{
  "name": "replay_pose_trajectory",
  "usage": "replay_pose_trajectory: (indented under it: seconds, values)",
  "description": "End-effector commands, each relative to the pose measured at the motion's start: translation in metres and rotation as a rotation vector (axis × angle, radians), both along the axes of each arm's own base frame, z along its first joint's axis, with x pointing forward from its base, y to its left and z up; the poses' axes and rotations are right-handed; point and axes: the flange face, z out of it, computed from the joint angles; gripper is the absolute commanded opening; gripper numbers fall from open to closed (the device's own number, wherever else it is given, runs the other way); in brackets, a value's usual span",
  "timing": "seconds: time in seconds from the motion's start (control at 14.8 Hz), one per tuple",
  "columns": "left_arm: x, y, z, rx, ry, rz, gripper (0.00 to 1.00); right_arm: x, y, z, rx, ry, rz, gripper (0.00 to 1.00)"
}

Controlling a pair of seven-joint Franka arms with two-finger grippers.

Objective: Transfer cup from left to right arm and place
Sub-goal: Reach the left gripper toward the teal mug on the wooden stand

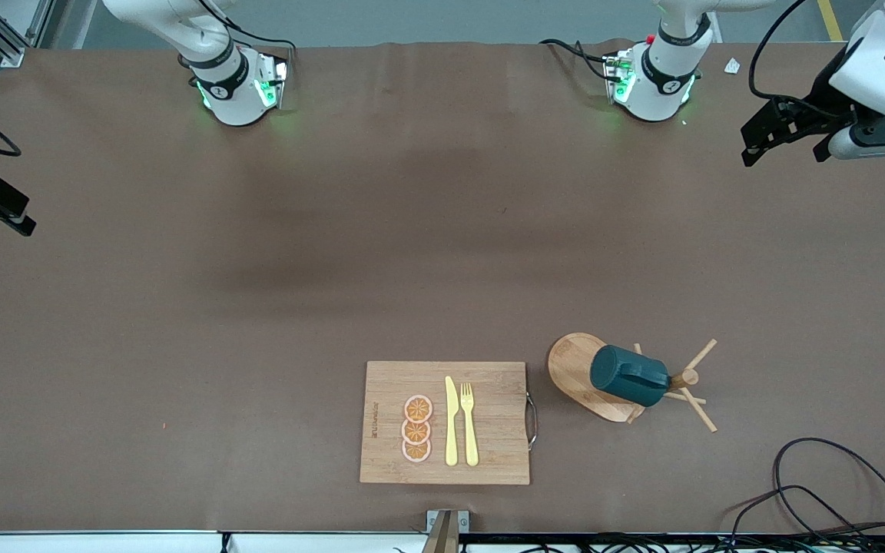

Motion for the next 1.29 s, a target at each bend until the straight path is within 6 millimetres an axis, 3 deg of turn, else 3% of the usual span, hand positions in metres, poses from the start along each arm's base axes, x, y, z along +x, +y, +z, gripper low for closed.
replay_pose_trajectory:
  seconds: [0.0, 0.2, 0.47, 0.61, 0.81, 0.95, 1.08, 1.22]
  values:
    - [0.003, 0.004, 0.006, 0.015, -0.004, -0.005, 1.0, 0.001, -0.004, 0.005, -0.001, -0.007, -0.004, 1.0]
    - [0.007, 0.006, 0.005, 0.008, -0.004, 0.006, 1.0, 0.0, -0.004, 0.007, 0.001, -0.009, -0.007, 1.0]
    - [0.041, -0.002, -0.023, -0.076, -0.012, 0.142, 1.0, 0.008, 0.003, -0.007, -0.001, 0.014, -0.001, 1.0]
    - [0.063, -0.007, -0.046, -0.143, 0.001, 0.349, 1.0, 0.008, 0.004, -0.006, 0.0, 0.011, 0.001, 1.0]
    - [0.085, -0.013, -0.072, -0.166, 0.001, 0.496, 1.0, 0.006, -0.004, 0.004, 0.022, -0.006, -0.014, 1.0]
    - [0.101, -0.013, -0.095, -0.208, 0.032, 0.594, 1.0, 0.005, -0.021, 0.008, 0.053, -0.014, -0.045, 1.0]
    - [0.122, -0.019, -0.112, -0.339, 0.043, 0.768, 1.0, 0.0, -0.035, 0.003, 0.103, 0.02, -0.068, 1.0]
    - [0.152, -0.019, -0.144, -0.376, 0.061, 0.904, 1.0, -0.002, -0.031, 0.002, 0.097, 0.043, -0.055, 1.0]
